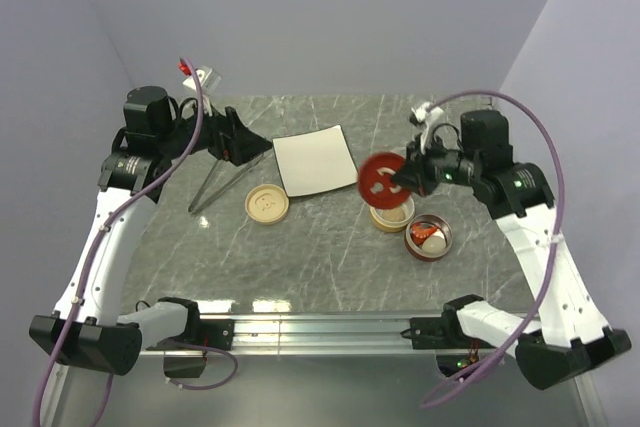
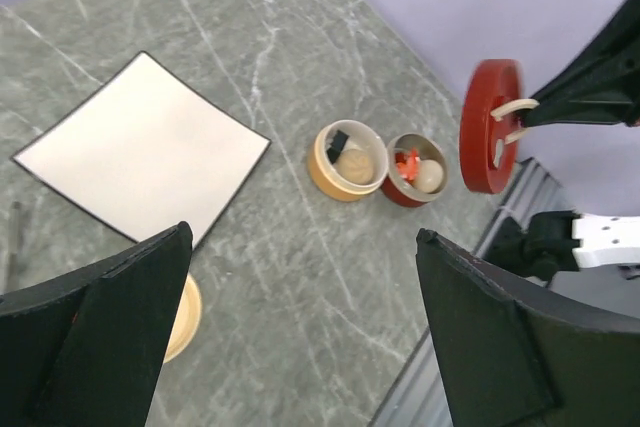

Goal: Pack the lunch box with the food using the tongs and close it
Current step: Put the lid back on the lunch box

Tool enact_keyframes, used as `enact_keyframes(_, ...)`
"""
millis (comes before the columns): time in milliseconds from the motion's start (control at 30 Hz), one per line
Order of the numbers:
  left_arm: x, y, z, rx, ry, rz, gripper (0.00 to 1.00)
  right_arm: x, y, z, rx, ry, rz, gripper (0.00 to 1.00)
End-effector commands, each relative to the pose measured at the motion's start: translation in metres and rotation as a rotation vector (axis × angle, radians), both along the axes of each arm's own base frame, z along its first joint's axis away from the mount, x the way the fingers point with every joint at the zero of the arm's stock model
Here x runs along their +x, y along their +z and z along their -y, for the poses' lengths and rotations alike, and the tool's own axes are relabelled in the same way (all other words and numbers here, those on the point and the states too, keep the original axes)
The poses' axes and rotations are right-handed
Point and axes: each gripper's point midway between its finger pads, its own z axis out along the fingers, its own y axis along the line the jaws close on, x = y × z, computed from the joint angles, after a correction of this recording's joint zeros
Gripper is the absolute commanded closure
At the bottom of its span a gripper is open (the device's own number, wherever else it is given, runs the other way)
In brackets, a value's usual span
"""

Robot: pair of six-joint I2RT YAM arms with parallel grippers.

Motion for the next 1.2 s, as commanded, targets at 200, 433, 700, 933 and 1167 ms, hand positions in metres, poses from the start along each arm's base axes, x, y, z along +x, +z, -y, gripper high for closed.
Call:
enact_keyframes(200, -0.002, 0.008, -0.009, 0.081, 0.013, 0.125, 0.01, -0.067, -0.079, 0.119, -0.622, 0.075, 0.011, 1.00)
enact_keyframes(433, -0.008, 0.005, -0.007, 0.080, -0.019, 0.160, 0.01, -0.074, -0.110, 0.153, -0.763, 0.156, -0.035, 1.00)
enact_keyframes(700, -0.019, 0.004, -0.008, 0.067, -0.021, 0.170, 0.01, -0.051, -0.139, 0.151, -0.786, 0.299, -0.012, 1.00)
enact_keyframes(933, -0.023, 0.004, -0.011, 0.082, -0.008, 0.188, 0.00, -0.021, -0.157, 0.146, -0.761, 0.312, -0.043, 1.00)
enact_keyframes(1167, -0.018, 0.008, -0.010, 0.078, -0.004, 0.192, 0.01, -0.007, -0.181, 0.146, -0.758, 0.289, -0.051, 1.00)
